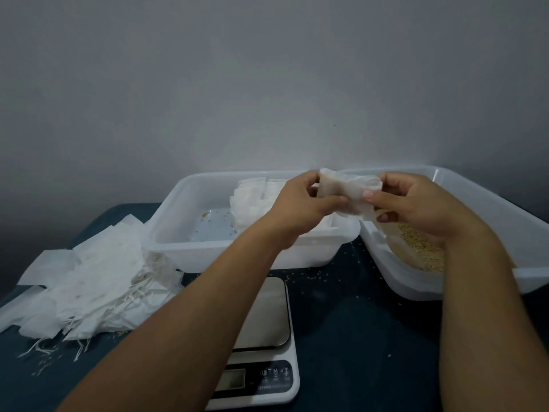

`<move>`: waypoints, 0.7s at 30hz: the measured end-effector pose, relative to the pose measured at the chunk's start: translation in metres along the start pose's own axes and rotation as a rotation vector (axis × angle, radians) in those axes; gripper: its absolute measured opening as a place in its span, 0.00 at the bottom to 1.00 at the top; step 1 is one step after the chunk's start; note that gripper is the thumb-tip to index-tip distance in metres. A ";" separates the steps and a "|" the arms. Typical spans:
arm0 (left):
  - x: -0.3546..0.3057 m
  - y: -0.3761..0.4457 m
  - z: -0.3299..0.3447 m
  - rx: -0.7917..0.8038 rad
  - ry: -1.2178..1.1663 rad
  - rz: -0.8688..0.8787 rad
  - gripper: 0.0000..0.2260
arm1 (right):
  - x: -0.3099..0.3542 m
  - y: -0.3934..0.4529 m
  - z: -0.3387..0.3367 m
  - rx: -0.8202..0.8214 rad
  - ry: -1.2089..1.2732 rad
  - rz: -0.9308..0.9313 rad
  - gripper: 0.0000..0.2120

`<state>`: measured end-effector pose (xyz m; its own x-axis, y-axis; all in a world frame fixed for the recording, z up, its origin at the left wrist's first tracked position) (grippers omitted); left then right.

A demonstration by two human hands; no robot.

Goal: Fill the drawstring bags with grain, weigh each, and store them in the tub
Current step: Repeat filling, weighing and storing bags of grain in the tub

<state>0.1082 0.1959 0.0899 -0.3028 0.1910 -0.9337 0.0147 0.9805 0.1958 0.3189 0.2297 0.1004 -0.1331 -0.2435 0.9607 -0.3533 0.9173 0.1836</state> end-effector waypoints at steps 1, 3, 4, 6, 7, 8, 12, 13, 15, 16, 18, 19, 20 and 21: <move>-0.002 0.005 0.002 0.007 0.065 0.027 0.12 | -0.003 0.001 -0.001 -0.007 -0.001 0.014 0.09; -0.006 0.012 0.006 0.020 0.162 0.061 0.10 | -0.008 0.002 -0.005 -0.041 -0.018 0.021 0.09; -0.007 0.015 0.009 0.020 0.192 0.073 0.10 | -0.010 0.002 -0.007 -0.064 -0.024 0.019 0.08; -0.006 0.020 0.015 0.016 0.233 0.094 0.11 | -0.014 0.004 -0.012 -0.095 -0.037 0.017 0.08; -0.006 0.022 0.017 0.014 0.256 0.104 0.11 | -0.016 0.004 -0.014 -0.100 -0.042 0.020 0.07; -0.007 0.024 0.019 0.012 0.278 0.112 0.11 | -0.018 0.003 -0.016 -0.100 -0.042 0.026 0.07; -0.010 0.029 0.024 -0.017 0.294 0.117 0.12 | -0.023 0.004 -0.021 -0.110 -0.054 0.003 0.09; -0.010 0.031 0.025 -0.024 0.293 0.115 0.12 | -0.024 0.005 -0.023 -0.127 -0.047 -0.013 0.09; -0.011 0.033 0.028 -0.039 0.286 0.112 0.11 | -0.026 0.006 -0.025 -0.133 -0.044 -0.027 0.11; -0.011 0.034 0.030 -0.046 0.278 0.110 0.11 | -0.027 0.006 -0.026 -0.127 -0.053 -0.026 0.11; -0.012 0.035 0.034 -0.047 0.268 0.108 0.12 | -0.029 0.006 -0.028 -0.133 -0.073 -0.026 0.12; -0.013 0.036 0.036 -0.043 0.268 0.110 0.12 | -0.029 0.006 -0.030 -0.143 -0.081 -0.031 0.12; -0.013 0.036 0.038 -0.040 0.268 0.110 0.13 | -0.030 0.006 -0.031 -0.150 -0.089 -0.036 0.12; -0.014 0.037 0.040 -0.037 0.264 0.109 0.13 | -0.029 0.005 -0.033 -0.155 -0.097 -0.042 0.12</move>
<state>0.1512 0.2311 0.0982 -0.5393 0.2723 -0.7968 0.0276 0.9515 0.3065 0.3515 0.2520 0.0799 -0.2126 -0.3050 0.9283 -0.2149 0.9414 0.2601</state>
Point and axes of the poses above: each hand's wrist, its own y-axis towards the middle knuckle, its own z-axis out of the palm, x = y × z, the point moved 2 cm from there along y, towards the middle knuckle, and after that the axes turned 9 degrees about y, right-handed, at the moved point
